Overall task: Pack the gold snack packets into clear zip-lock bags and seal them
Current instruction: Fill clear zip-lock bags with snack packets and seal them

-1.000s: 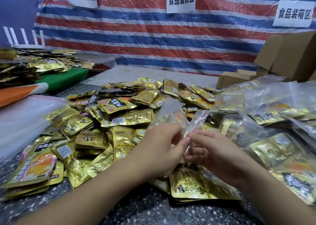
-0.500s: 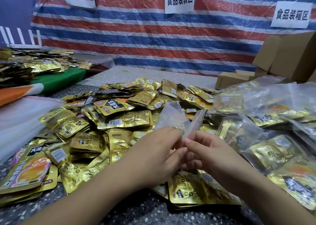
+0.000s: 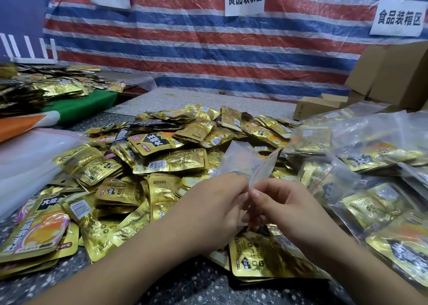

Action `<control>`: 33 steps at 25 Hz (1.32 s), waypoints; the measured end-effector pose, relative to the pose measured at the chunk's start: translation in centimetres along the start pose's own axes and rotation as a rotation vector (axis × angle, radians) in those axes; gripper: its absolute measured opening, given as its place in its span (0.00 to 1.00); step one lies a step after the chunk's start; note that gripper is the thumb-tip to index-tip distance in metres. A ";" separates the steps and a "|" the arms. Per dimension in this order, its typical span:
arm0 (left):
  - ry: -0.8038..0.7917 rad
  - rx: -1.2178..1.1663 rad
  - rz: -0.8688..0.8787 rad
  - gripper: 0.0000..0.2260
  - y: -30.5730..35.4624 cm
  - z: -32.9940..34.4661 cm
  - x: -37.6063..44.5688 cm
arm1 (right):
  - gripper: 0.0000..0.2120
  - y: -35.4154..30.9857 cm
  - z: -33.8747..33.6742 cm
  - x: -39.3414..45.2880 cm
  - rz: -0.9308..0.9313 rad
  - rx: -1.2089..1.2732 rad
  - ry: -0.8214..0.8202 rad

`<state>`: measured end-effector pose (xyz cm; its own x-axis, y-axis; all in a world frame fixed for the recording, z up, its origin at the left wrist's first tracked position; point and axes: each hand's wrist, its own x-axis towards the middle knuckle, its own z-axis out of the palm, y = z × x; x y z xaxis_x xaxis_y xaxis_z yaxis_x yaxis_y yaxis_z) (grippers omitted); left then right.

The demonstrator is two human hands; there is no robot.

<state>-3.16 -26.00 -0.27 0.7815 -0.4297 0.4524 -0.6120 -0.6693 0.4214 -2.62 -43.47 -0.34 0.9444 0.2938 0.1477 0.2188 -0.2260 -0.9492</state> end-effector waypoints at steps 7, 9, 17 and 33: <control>0.397 -0.093 -0.178 0.10 -0.8 -1.6 0.7 | 0.10 -0.2 -2.0 0.3 -0.067 -0.436 0.493; 0.502 -0.115 -0.240 0.11 -1.5 -2.4 0.8 | 0.11 -0.4 -2.9 0.4 -0.060 -0.482 0.553; 0.518 -0.111 -0.258 0.11 -1.6 -2.5 1.0 | 0.12 -0.6 -3.2 0.3 -0.087 -0.572 0.508; 0.031 -0.023 0.040 0.39 -1.0 -1.2 0.1 | 0.16 -0.1 -3.0 0.8 -0.025 -0.164 0.535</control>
<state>-2.58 -24.64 0.25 0.7523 -0.4370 0.4930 -0.6457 -0.6375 0.4203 -1.13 -46.01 0.71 0.9221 -0.2017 0.3303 0.2374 -0.3794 -0.8943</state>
